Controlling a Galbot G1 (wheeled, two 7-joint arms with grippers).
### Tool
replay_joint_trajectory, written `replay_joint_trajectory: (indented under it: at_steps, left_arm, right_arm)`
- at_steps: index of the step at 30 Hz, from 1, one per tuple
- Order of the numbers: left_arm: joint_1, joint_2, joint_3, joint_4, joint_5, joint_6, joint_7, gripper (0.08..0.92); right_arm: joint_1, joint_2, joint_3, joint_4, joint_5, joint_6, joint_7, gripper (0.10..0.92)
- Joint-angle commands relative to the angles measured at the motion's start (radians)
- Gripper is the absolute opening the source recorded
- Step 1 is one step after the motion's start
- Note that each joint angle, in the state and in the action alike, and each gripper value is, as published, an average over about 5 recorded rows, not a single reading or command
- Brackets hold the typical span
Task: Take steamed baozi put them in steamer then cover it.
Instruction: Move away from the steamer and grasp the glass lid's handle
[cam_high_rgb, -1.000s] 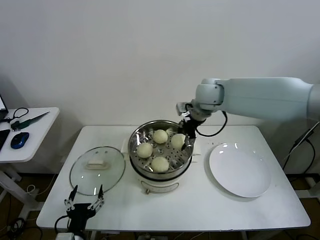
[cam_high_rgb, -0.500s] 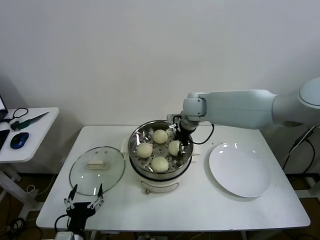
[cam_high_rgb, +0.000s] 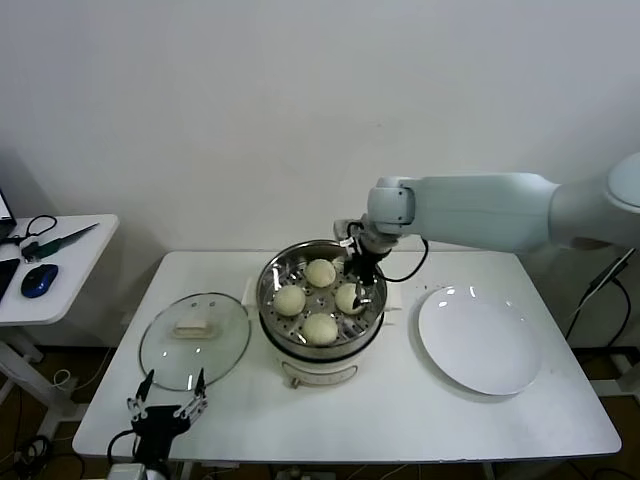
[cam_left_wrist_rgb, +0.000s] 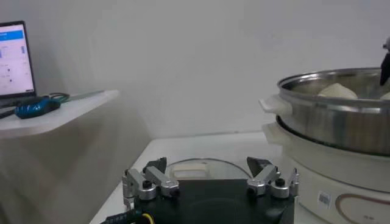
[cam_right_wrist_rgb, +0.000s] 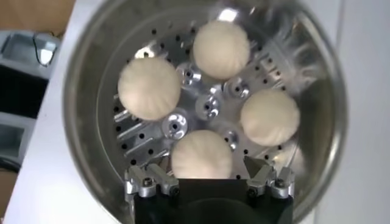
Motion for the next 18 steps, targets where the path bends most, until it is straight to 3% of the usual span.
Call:
replay_joint_trajectory:
  at_steps: [1,6,10,14,18]
  left_arm:
    - [0.003,0.000,0.001,0.007,-0.003,0.004,-0.006,0.823]
    - [-0.002,0.001,-0.001,-0.009,-0.004,0.025,0.005,0.823]
    - [-0.022,0.003,-0.007,-0.007,-0.020,0.016,0.011,0.823]
    - [-0.055,0.002,-0.008,-0.002,-0.010,0.017,-0.015,0.823]
    - [-0.078,0.003,-0.009,-0.004,-0.012,0.018,-0.031,0.823]
  right_arm:
    - [0.103,-0.304,0.175,0.168,0.109,-0.015,0.098,0.823]
    - [-0.184,-0.582,0.533,0.247,0.074,-0.077,0.487,0.823]
    - [-0.716,-0.737,1.106,0.281,-0.067,0.032,0.619,0.823]
    - [-1.444,-0.748,1.842,0.337,-0.221,0.142,0.669,0.823]
    - [-1.926,-0.625,2.305,0.386,-0.260,0.284,0.666,0.823]
